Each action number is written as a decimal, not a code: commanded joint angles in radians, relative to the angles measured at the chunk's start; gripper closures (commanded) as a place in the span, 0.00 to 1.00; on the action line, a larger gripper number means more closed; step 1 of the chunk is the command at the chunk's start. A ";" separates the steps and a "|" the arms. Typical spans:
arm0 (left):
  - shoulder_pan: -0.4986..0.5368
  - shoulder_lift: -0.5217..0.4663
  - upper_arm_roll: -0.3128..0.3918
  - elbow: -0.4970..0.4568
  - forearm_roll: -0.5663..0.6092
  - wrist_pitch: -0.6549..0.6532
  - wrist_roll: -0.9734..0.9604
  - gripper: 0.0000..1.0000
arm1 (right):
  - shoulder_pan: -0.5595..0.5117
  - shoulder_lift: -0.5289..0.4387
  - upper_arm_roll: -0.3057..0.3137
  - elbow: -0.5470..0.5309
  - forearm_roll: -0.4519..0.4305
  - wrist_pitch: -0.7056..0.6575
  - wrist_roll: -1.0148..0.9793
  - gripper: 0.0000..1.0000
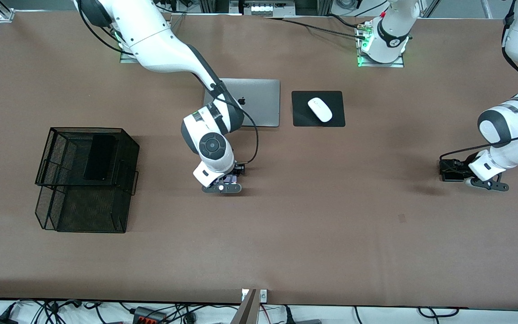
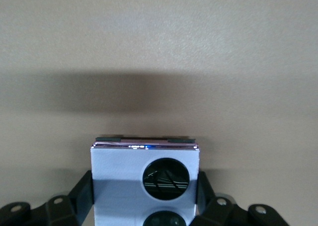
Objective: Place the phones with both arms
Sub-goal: 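Grasp the small black flip phone with the left gripper, then carry the white phone into the mesh basket with the right gripper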
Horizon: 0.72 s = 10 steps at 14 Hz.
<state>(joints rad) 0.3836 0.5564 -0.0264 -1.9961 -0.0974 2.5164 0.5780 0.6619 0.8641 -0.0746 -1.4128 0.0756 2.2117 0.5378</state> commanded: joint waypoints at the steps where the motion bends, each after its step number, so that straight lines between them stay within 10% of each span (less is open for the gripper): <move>1: 0.008 -0.026 -0.006 -0.041 -0.008 0.030 0.045 0.00 | -0.014 -0.077 -0.007 0.002 -0.011 -0.038 -0.009 0.59; 10: 0.017 -0.018 -0.006 -0.056 -0.008 0.056 0.072 0.00 | -0.352 -0.355 -0.016 -0.061 -0.008 -0.378 -0.450 0.59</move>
<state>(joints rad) 0.3863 0.5570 -0.0265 -2.0237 -0.0974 2.5467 0.6099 0.3779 0.5825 -0.1104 -1.4052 0.0731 1.8688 0.1761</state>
